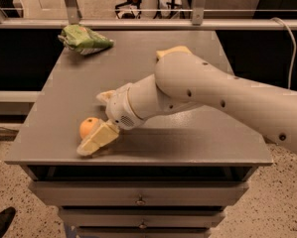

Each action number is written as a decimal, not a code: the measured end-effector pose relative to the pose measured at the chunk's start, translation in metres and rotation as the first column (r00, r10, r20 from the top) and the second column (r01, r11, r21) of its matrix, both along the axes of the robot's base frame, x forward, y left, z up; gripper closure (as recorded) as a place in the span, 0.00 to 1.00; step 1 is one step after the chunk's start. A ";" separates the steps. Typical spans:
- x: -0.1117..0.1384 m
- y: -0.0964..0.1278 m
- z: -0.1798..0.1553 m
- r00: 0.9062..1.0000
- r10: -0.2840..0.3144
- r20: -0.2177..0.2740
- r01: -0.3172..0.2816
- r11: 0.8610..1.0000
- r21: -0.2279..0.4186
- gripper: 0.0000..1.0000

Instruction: Pick orange

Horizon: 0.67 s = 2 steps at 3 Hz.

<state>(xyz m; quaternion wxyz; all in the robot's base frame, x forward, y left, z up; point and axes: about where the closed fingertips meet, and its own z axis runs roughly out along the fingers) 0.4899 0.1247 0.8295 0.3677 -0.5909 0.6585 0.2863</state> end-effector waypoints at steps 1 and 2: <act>-0.001 0.002 -0.001 1.000 -0.011 0.006 0.011 1.000 0.002 0.38; 0.000 -0.002 0.008 0.999 -0.029 0.021 0.029 1.000 0.010 0.62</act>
Offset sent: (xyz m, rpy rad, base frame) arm 0.0038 -0.0120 0.0207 0.0249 -0.0388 -0.0637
